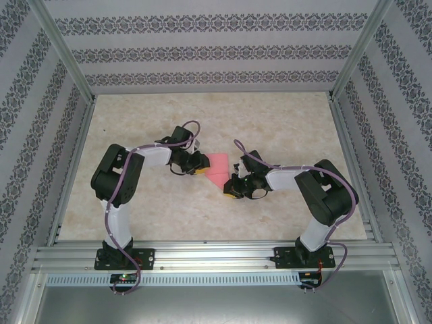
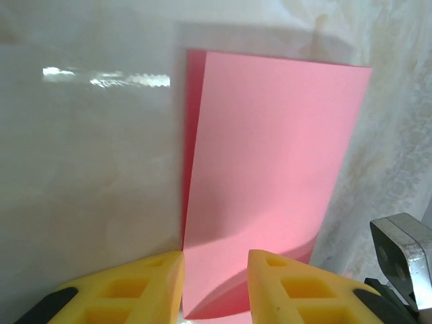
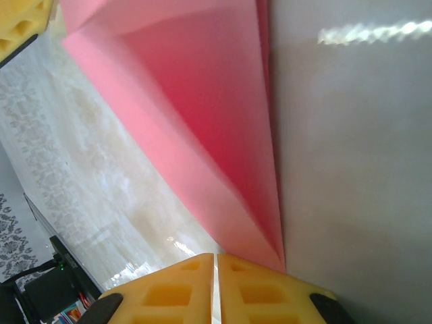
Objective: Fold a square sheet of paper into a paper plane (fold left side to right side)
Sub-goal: Third fold the triangle at the center of the table.
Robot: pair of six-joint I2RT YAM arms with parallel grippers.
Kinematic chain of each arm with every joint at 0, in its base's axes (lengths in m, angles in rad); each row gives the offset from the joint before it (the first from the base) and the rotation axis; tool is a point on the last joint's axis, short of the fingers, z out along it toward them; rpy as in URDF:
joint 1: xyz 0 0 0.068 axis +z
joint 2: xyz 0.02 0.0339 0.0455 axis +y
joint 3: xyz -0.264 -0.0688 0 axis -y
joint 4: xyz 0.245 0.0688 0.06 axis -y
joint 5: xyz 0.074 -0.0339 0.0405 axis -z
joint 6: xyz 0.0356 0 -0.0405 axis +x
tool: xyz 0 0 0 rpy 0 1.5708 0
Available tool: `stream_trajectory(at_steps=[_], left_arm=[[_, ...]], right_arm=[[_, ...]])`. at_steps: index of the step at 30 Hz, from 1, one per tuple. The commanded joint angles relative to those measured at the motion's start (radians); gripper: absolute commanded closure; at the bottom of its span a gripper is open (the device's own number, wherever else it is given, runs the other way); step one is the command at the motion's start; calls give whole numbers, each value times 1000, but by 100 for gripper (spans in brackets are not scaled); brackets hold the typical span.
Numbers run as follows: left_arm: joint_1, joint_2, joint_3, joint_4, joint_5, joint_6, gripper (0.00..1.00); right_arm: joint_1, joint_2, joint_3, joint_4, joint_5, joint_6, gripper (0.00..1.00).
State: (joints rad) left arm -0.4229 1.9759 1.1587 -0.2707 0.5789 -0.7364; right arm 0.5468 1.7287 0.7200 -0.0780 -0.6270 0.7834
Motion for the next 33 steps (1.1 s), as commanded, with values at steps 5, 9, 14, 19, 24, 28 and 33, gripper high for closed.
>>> stream_trajectory(at_steps=[5,9,14,19,24,28,33], left_arm=[[52,-130,-57,-57,-99,52,65],[27,-237,-109,-39,-76,39,65],[-44,-285,-139,35,-14,-8,69],[-119,-194,-84,65,17,-26,70],[-157,-91,-25,86,34,-37,71],[-162,-51,-14,81,15,-38,71],[-162,-13,-16,21,-43,-6,71]], right_arm=[[12,55,-29,-92,93,-25,88],[12,34,-17,-96,100,-31,87],[12,41,-8,-111,107,-39,87],[12,46,-8,-111,106,-38,87],[12,43,-4,-114,109,-38,87],[10,40,0,-114,109,-38,87],[11,11,3,-108,118,-28,87]])
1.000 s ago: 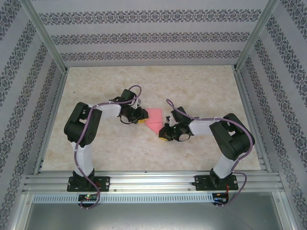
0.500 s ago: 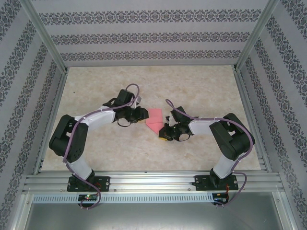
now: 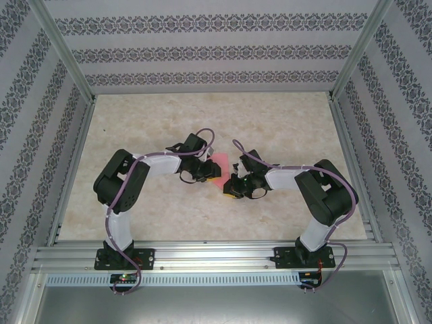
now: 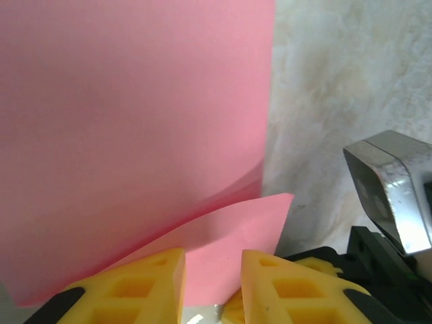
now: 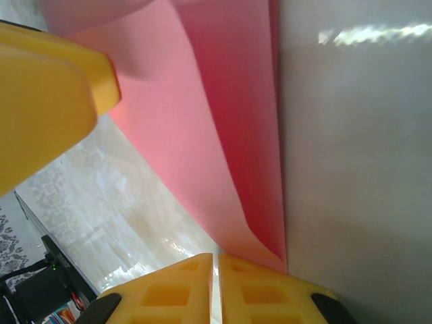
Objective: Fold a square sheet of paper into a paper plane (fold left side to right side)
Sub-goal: Third fold the triangle at the center of the table.
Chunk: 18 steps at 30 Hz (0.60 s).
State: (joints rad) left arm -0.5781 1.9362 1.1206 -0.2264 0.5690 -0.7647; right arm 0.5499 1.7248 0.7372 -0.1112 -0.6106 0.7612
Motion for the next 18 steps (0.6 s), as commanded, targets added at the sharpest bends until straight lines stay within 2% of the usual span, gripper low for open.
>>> stream_trajectory(at_steps=[1,10,14,18], left_arm=[[-6,35,19,-26,-38,23,71],[-7,73,-17,-7,-64,14,72],[-7,73,-24,-7,-69,15,72],[-6,72,-25,-9,-70,14,73]], right_arm=[[8,5,-12,-76,104,-4,87],[11,-106,53,-106,132,61,86],[32,-85,90,-81,157,107,92],[51,-30,125,-61,176,130,93]])
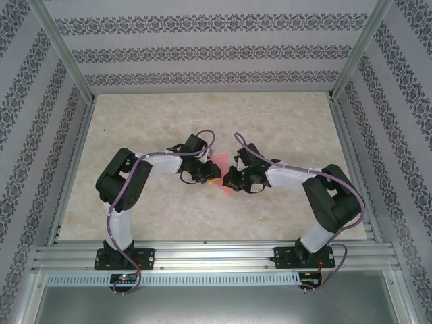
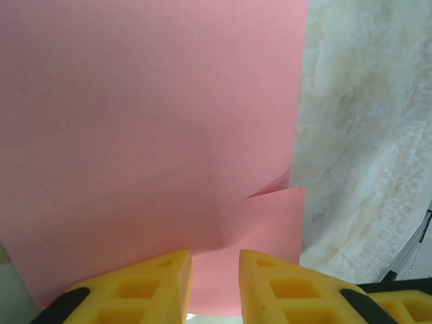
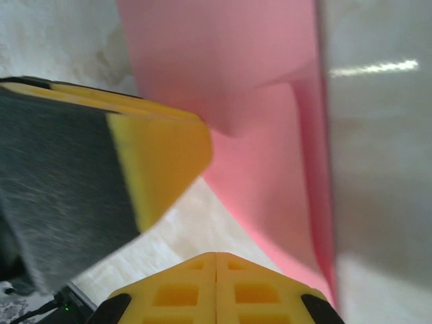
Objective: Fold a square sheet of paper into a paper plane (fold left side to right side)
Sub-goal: Third fold the triangle at the center of the table.
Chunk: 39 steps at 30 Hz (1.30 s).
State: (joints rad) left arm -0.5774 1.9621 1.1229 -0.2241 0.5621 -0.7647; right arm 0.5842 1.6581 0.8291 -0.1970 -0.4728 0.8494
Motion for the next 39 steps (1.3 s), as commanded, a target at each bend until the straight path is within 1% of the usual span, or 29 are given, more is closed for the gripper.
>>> stream_trajectory(at_steps=[1,5,11,22,28,34,39], left_arm=[[-7,46,-29,-11,-63,14,73],[-8,43,-30,-13,-67,13,73],[-7,43,-28,-23,-76,16,73],[-6,45,-28,-34,-89,17,73],[-4,44,-31,-42,-98,22,73],[-4,38,-28,-53,-103,27,73],[-4,15,-21,-56,-93,27,72]], right_arm=[[20,48,40,29,41,46,93],[34,98,55,46,55,64,94],[38,130,42,44,80,77,94],[45,93,-85,15,92,68,94],[30,31,-142,-40,118,45,94],[-29,-47,-229,-36,99,47,94],[-66,-138,-244,-96,104,-5,93]])
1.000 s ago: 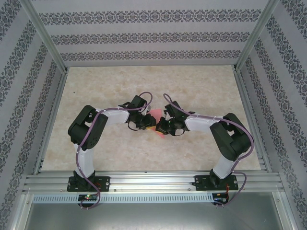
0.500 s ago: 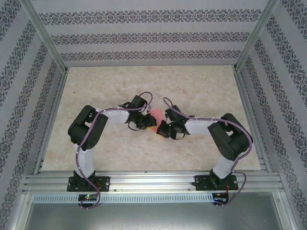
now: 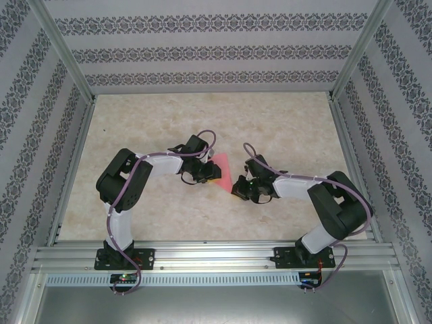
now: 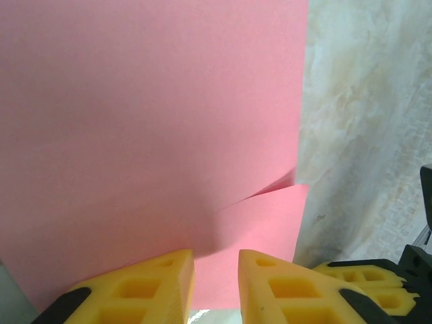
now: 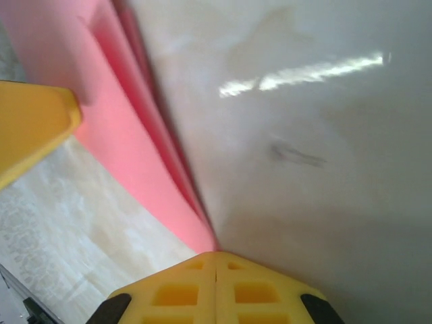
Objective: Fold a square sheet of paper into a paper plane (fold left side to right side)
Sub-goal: Third fold the triangle at the center of the table.
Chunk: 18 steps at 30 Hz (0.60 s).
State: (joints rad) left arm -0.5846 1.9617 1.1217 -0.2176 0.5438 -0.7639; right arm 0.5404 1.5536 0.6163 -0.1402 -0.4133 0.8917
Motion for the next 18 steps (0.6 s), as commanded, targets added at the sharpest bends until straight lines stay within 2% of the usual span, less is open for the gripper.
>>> stream_trajectory(at_steps=[1,5,10,14,18], left_arm=[[3,8,-15,-65,-70,26,71],[5,-32,27,-94,-53,27,64],[14,-118,64,-114,-33,17,56],[40,-199,43,-121,-51,3,48],[71,-262,-24,-116,-77,-16,40]], right_arm=[[-31,-50,-29,-157,41,-57,93],[-54,-130,6,-161,19,-119,88],[-58,-164,96,-167,26,-231,73],[-71,-72,164,-20,-112,-287,76],[-72,42,266,8,-155,-313,80]])
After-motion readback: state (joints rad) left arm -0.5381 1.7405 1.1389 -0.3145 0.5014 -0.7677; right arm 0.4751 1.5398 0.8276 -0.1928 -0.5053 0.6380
